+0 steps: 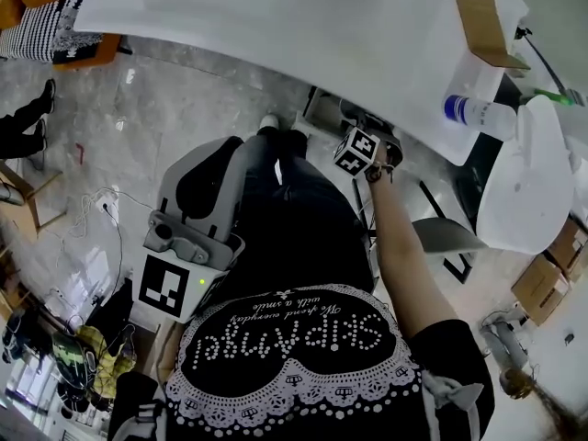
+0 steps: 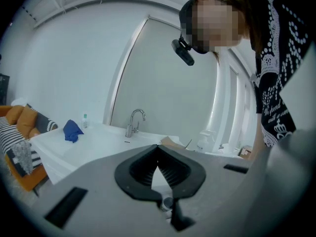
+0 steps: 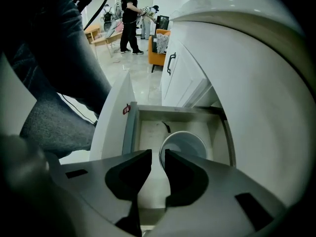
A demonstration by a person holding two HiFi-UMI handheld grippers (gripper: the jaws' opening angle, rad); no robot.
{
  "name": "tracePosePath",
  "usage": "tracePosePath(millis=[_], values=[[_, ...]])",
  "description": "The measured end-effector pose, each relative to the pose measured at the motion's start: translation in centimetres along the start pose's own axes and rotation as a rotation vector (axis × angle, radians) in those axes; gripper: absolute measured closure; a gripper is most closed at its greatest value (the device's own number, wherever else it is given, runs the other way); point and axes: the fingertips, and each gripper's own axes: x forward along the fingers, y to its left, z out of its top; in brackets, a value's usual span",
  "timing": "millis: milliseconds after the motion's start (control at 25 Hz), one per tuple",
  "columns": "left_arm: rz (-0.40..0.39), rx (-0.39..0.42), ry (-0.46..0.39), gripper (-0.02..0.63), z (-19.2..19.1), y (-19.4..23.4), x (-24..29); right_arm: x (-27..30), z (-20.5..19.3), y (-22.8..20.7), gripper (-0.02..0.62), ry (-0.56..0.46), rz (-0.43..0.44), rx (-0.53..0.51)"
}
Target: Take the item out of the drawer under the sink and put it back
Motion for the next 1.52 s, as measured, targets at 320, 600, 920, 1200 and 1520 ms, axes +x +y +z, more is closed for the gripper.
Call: tracePosePath(millis=[320, 600, 920, 1200, 1520], values=[[0.028, -0.011, 0.021, 0.601, -0.5, 0.2, -0.3, 1.0, -0.3, 0.0, 0.514, 0.021, 0.006, -0.024], [0.041, -0.020, 0.028, 0.601, -0.4, 0.6, -0.3, 1.5, -0.2, -0.1, 0.514, 0.039, 0.018, -0.043], [0.046, -0.029, 0.042, 0.601, -0.7, 0.8, -0.1, 1.7, -0.2, -0.2, 0.514, 0.037, 0.012, -0.040], [0.046, -0.035, 0.047, 0.601, -0.8, 0.9, 0.3, 1.8, -0.2, -0.4, 0.531, 0.042, 0.010, -0.030], [0.037, -0.033, 0.046, 0.601, -0.9, 0.5, 0.1, 1.6, -0.2, -0.1, 0.568, 0.039, -0.011, -0.027]])
